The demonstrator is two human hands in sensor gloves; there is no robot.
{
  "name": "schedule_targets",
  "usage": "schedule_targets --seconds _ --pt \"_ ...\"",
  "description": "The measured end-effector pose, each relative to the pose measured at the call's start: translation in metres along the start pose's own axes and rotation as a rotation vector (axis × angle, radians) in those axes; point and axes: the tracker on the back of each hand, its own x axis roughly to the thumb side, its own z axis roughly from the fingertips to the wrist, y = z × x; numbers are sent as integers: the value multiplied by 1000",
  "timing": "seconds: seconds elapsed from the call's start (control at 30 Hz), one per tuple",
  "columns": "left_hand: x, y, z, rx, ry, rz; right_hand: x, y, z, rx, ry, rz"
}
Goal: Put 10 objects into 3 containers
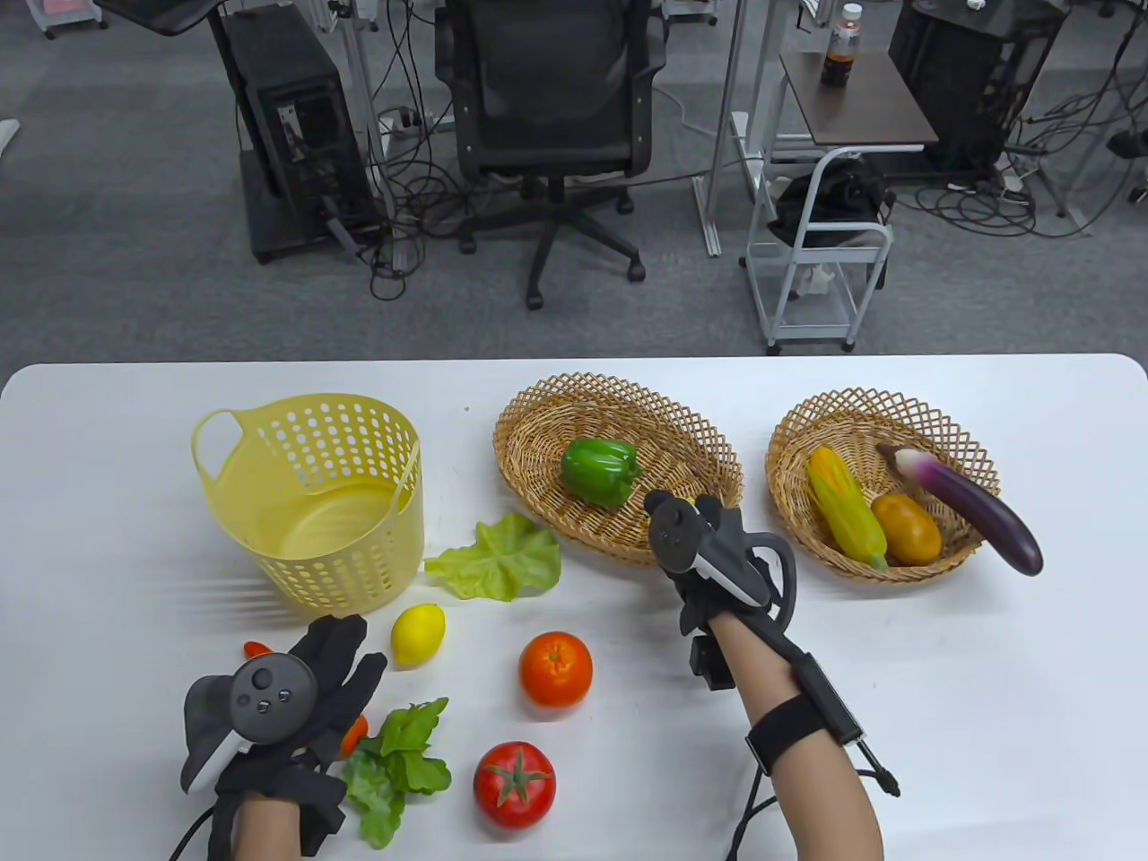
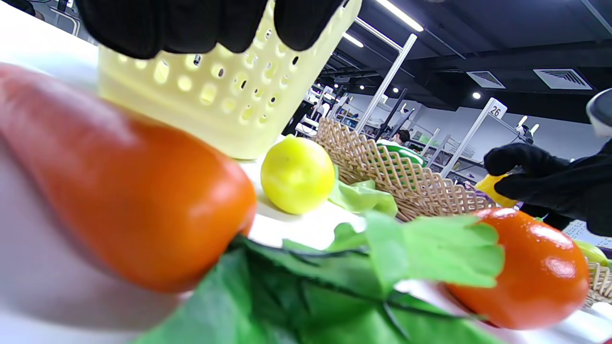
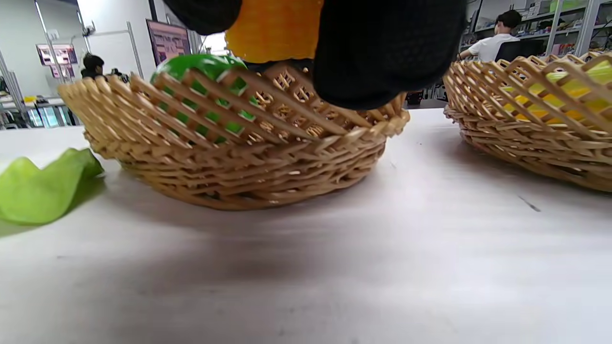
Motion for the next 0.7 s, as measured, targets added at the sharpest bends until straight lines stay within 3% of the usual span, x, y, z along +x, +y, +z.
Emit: schedule_targets --seconds 0.47,0.7 --pt "-4 4 3 27 6 20 4 4 -15 115 52 53" --pt "-5 4 3 32 6 25 0 5 -16 104 66 26"
